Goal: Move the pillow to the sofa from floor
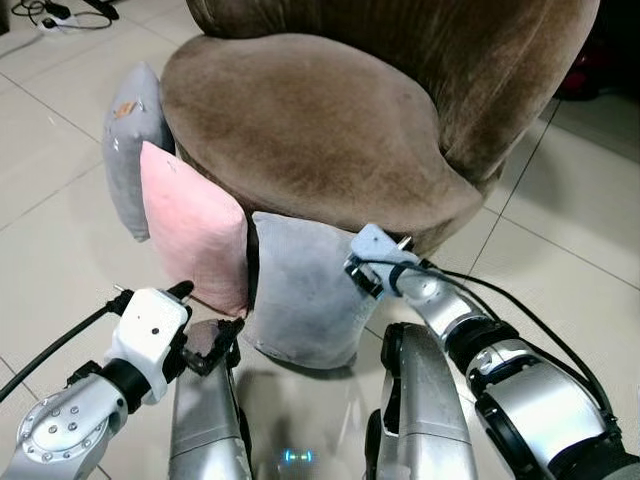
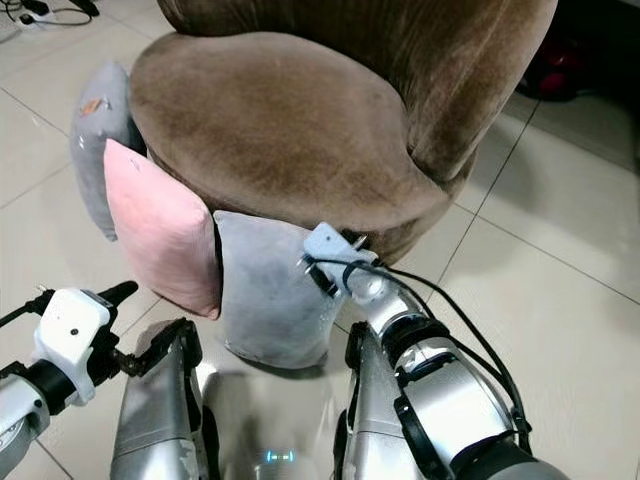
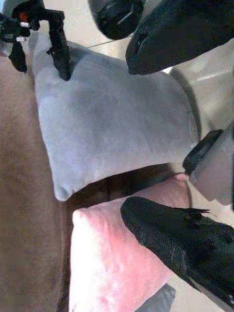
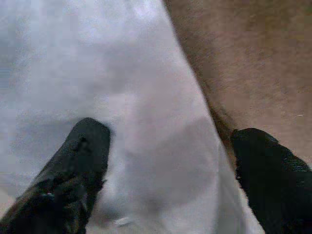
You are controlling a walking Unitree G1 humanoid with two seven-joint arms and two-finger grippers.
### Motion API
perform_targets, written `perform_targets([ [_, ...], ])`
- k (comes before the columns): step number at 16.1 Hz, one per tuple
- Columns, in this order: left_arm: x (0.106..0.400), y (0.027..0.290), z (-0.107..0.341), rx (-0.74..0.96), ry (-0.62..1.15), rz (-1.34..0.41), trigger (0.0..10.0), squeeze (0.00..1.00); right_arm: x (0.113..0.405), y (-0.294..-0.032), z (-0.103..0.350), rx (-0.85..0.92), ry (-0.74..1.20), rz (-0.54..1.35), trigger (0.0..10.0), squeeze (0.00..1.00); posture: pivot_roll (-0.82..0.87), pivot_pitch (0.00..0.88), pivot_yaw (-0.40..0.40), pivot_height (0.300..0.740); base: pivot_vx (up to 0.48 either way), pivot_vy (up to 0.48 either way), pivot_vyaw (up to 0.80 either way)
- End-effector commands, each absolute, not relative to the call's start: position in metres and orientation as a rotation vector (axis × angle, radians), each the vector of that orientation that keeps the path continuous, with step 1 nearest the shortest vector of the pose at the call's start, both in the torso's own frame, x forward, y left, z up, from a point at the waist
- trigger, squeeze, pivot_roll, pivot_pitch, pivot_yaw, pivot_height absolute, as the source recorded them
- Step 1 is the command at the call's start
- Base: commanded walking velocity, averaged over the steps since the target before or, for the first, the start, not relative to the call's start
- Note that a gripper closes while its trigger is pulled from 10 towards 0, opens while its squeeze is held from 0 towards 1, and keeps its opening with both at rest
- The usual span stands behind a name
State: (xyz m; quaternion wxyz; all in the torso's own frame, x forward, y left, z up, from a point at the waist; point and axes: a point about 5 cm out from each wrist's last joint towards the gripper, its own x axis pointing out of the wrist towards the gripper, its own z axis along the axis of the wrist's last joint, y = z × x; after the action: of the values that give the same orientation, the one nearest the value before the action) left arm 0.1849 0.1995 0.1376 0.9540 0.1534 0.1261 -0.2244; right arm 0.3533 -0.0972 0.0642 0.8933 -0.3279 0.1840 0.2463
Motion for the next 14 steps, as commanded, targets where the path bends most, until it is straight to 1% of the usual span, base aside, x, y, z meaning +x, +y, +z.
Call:
perform_targets([
  [1,0.179,0.196,0.138,0.308,0.277,-0.497,10.0,0.00,0.347,-0.097,0.053,-0.719,0.433,0.557,0.2,0.00,0.06,0.233,-0.067,0.490,0.000,0.000,0.00],
  [2,0.178,0.195,0.137,0.306,0.290,-0.513,10.0,0.00,0.344,-0.096,0.049,-0.731,0.450,0.572,0.2,0.00,0.06,0.230,-0.067,0.490,0.000,0.000,0.00],
  [4,0.177,0.195,0.137,0.311,0.298,-0.521,10.0,0.00,0.342,-0.094,0.047,-0.736,0.458,0.582,0.6,0.00,0.07,0.226,-0.065,0.490,0.000,0.000,0.00],
  [5,0.176,0.195,0.136,0.312,0.304,-0.529,10.0,0.00,0.341,-0.092,0.046,-0.743,0.457,0.596,0.0,0.00,0.07,0.224,-0.064,0.490,0.000,0.000,0.00],
  [9,0.174,0.193,0.132,0.308,0.340,-0.577,10.0,0.00,0.337,-0.086,0.043,-0.755,0.460,0.652,0.0,0.00,0.07,0.214,-0.059,0.490,0.000,0.000,0.00],
  [14,0.173,0.190,0.129,0.300,0.355,-0.607,10.0,0.00,0.335,-0.088,0.040,-0.763,0.471,0.669,0.0,0.00,0.07,0.203,-0.059,0.490,0.000,0.000,0.00],
])
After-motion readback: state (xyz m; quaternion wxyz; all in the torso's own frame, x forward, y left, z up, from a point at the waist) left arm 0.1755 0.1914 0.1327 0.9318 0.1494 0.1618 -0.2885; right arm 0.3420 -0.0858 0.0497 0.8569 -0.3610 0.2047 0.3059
